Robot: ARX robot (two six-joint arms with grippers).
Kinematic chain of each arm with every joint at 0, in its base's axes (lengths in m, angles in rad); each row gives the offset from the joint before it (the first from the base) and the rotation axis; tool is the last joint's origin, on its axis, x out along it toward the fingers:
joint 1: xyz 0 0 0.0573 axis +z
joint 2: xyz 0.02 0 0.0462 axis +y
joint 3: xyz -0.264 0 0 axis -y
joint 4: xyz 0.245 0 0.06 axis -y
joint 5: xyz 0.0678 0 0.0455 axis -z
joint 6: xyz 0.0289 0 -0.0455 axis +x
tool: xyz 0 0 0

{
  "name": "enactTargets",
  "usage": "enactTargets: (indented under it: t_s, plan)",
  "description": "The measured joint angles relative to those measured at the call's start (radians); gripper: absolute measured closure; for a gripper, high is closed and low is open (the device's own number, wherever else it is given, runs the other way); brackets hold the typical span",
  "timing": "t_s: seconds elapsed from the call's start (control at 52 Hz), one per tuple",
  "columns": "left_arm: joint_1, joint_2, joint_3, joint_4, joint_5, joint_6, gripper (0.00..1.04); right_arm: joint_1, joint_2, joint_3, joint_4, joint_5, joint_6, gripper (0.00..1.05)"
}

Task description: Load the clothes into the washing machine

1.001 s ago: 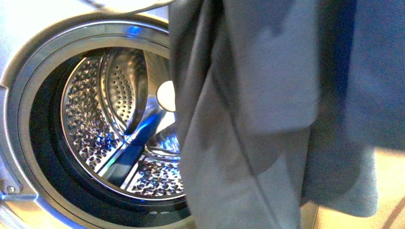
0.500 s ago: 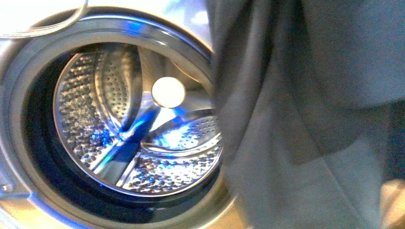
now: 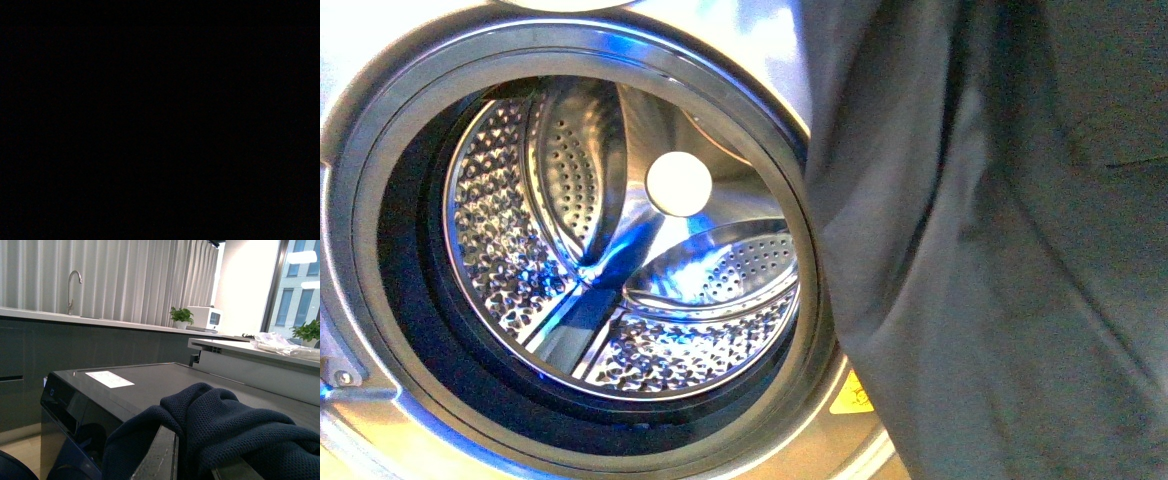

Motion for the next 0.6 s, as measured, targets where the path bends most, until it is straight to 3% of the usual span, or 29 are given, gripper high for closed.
enactTargets:
  t_s: [0.096, 0.269, 0.385, 0.597]
  plan:
    - [0.017, -0.020, -0.019, -0.002, 0.006, -0.012, 0.92, 0.000, 0.000, 0.000, 0.000, 0.000, 0.000, 1.00]
    - [0.084, -0.121, -0.130, 0.015, 0.036, -0.021, 0.95, 0.000, 0.000, 0.000, 0.000, -0.006, 0.000, 0.98]
    - [0.157, -0.201, -0.199, 0.015, 0.071, -0.036, 0.95, 0.000, -0.001, 0.000, 0.002, -0.007, 0.001, 0.73]
    - [0.266, -0.268, -0.229, 0.015, 0.115, -0.050, 0.95, 0.000, -0.001, 0.000, 0.002, -0.007, 0.001, 0.43]
